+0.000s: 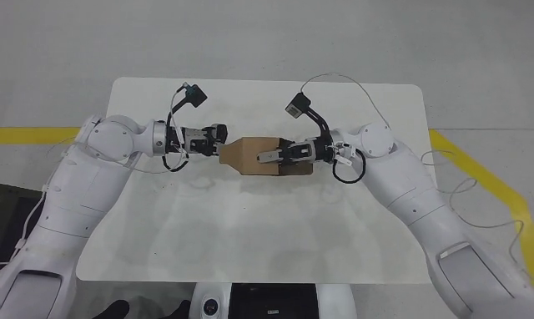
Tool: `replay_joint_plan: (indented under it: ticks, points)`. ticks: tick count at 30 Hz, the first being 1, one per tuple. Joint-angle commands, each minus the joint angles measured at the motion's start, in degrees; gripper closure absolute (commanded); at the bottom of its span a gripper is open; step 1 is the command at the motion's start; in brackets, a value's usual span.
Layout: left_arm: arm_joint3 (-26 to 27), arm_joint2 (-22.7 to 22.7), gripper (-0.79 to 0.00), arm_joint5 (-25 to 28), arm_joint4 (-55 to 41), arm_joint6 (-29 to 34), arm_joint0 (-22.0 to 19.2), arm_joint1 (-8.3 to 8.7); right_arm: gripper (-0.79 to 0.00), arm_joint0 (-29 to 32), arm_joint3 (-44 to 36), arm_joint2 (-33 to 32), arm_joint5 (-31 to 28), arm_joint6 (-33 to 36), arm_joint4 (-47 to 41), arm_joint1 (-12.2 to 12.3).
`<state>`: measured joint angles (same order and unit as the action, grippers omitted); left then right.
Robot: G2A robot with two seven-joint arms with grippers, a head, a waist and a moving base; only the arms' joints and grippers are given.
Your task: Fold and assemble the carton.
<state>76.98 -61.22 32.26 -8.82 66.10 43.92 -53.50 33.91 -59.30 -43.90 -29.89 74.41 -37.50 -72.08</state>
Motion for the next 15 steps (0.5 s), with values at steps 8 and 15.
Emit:
replay_joint_plan:
  ticks: [8, 15]
  points:
    - [-2.0, -1.7, -0.785, 0.2, -0.8, 0.2, -0.5, 0.43, 0.0, 0.0, 2.1, -3.4, -0.9, -0.9, 4.6, 1.6]
    - [-0.4, -3.3, -0.785, 0.2, -3.0, 1.3, -0.1, 0.91, 0.0, 0.5, 2.2, -4.4, 3.0, -3.4, 11.6, 2.5]
